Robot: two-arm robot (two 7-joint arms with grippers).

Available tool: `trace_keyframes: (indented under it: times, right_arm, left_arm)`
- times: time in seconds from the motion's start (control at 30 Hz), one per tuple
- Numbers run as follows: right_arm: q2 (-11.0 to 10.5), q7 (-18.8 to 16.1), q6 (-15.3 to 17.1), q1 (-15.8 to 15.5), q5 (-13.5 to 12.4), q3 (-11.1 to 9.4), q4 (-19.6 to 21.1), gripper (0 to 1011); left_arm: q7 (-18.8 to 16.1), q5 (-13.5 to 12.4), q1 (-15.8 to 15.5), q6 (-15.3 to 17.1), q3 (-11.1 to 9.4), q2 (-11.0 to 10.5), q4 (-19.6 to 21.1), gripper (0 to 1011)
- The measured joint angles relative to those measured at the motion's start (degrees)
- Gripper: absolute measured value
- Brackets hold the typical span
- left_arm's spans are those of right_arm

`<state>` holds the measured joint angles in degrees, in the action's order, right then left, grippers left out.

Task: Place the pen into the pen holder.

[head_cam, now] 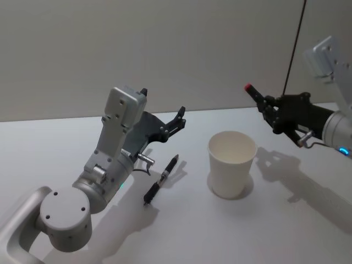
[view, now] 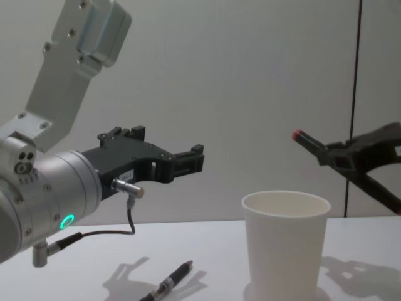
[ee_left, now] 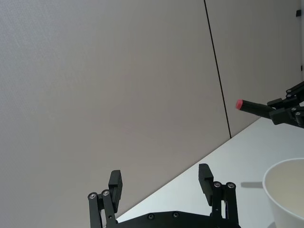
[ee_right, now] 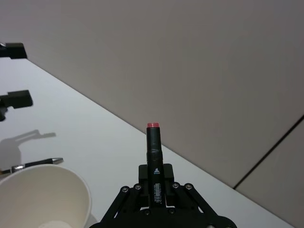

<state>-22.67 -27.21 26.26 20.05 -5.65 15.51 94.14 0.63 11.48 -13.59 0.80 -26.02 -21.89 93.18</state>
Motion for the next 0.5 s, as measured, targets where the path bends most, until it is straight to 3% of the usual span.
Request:
trace_keyframes:
  times: [0.5]
  right_arm:
    - [1.59,0.98,-13.32,-1.33,-4.97,0.96,1.94,167]
  left_arm:
    - [0.00,0.00,0.00,0.00,0.00,0.00,0.00,1001]
